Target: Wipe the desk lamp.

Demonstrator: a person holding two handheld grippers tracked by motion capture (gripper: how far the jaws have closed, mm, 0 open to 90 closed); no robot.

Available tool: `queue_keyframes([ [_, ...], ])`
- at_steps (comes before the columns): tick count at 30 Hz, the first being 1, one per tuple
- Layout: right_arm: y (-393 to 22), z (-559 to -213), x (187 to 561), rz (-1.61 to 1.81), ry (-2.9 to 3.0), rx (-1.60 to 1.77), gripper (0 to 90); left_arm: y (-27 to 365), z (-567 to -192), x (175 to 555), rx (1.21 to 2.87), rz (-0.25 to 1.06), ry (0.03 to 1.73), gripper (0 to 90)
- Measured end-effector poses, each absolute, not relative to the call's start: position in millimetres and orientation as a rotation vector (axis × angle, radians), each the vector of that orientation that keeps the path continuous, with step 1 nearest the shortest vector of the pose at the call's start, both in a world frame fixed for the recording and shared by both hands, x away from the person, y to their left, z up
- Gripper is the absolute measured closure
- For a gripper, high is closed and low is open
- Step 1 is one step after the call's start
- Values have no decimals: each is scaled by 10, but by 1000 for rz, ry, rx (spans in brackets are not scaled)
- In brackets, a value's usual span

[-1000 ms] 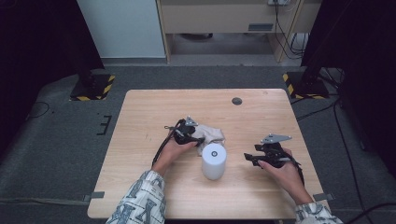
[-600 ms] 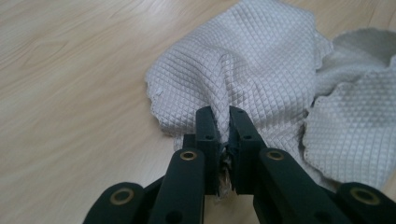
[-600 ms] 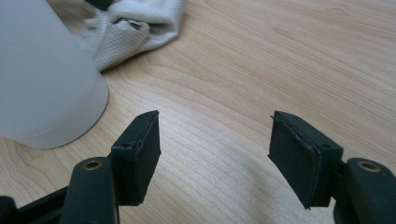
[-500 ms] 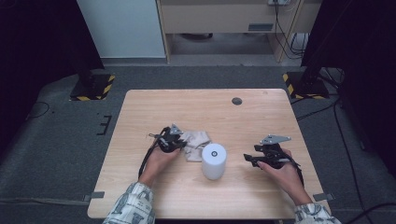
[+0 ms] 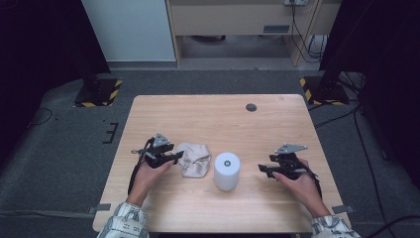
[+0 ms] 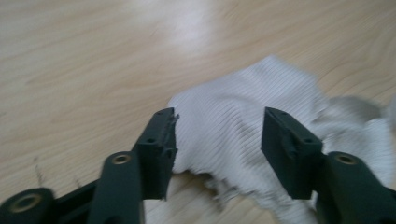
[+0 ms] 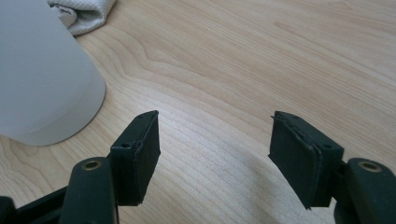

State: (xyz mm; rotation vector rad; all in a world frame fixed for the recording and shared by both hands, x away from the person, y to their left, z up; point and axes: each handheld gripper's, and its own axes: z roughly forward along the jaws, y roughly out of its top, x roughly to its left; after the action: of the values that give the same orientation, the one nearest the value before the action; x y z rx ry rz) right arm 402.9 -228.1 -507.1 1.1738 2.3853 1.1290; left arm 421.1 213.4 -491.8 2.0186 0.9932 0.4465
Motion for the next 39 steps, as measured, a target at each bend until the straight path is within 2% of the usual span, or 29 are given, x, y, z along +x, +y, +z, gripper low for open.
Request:
queue_keyframes([
  [2, -2264, -5077, 4025, 1124, 2396, 1181, 327, 2028, -4914, 4172, 2049, 415, 945, 269],
  [7, -2244, -5073, 4008, 1124, 2399, 1162, 314, 1800, -5022, 4144, 2105, 370, 905, 101],
  [11, -2245, -5076, 4011, 1131, 2397, 1169, 306, 1708, -5140, 4191, 2138, 342, 925, 73],
  [20, -2227, -5093, 4013, 1120, 2419, 1157, 292, 1679, -5276, 4288, 2162, 320, 949, 85],
  [21, -2222, -5094, 4010, 1122, 2419, 1157, 292, 1671, -5277, 4286, 2175, 329, 944, 100],
  [27, -2219, -5091, 4007, 1130, 2416, 1158, 292, 1655, -5254, 4252, 2248, 423, 918, 333],
  [30, -2216, -5090, 4006, 1129, 2416, 1155, 291, 1678, -5230, 4247, 2258, 443, 918, 549],
  [33, -2206, -5089, 4000, 1127, 2417, 1151, 290, 1686, -5226, 4234, 2261, 484, 930, 691],
  [35, -2198, -5091, 3995, 1130, 2417, 1151, 289, 1694, -5219, 4237, 2250, 460, 938, 766],
  [39, -2175, -5089, 3981, 1131, 2430, 1134, 288, 1711, -5206, 4236, 2237, 425, 936, 832],
])
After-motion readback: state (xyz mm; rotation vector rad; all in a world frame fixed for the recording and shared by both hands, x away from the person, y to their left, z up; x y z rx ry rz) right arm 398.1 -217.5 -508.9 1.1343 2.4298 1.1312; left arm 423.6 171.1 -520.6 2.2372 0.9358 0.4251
